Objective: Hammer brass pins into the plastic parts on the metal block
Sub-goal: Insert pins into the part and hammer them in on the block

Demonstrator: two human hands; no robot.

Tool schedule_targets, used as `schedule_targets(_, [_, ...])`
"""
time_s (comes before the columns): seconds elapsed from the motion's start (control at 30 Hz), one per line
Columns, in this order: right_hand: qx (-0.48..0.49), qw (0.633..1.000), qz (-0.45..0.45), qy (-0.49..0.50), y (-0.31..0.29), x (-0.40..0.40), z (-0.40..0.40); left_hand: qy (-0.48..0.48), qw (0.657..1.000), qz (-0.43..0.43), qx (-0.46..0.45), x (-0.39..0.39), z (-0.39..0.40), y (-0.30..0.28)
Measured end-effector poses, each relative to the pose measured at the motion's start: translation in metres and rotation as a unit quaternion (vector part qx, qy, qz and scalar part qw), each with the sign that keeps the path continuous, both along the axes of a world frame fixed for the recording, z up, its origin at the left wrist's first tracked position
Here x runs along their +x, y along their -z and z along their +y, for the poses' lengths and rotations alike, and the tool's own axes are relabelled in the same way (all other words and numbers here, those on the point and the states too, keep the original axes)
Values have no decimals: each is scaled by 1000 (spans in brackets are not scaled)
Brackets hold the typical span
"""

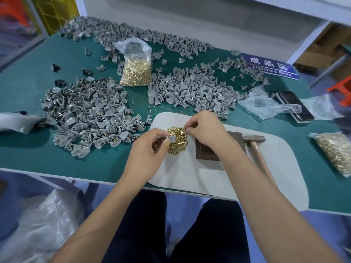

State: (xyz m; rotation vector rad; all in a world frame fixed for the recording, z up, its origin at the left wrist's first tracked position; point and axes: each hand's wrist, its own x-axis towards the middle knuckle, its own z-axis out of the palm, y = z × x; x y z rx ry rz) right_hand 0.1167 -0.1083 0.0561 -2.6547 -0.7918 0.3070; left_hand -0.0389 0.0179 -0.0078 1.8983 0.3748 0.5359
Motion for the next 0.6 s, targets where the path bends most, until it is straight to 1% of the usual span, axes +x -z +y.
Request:
schedule_targets(0.1, [-15, 1000, -16, 4, 0, -2, 3, 2, 1000, 3, 10, 0, 1, 1])
schedule_targets(0.2, [-16, 1000, -1, -2, -1, -1, 1, 1, 1000, -1, 20, -1, 1, 2])
schedule_targets(0.37, [-69, 997, -16, -32, -3, -5, 3, 2, 999, -2, 35, -1, 1, 3])
schedule_targets(0.43, [-67, 997, -9, -31, -3, -8, 2, 5, 999, -7, 33, -1, 0, 1])
schedule_targets(0.5, [-33, 999, -8, -32, -7, -12, -5, 1, 999, -21, 34, -2, -1, -3])
schedule_targets(0.53, [2, 999, -10, -30, -10, -15, -10, -2, 999, -28, 34, -2, -1, -6])
schedule_targets(0.6, [102, 994, -12, -21, -15, -22, -23, -2, 999, -37, 30, -4, -3, -12])
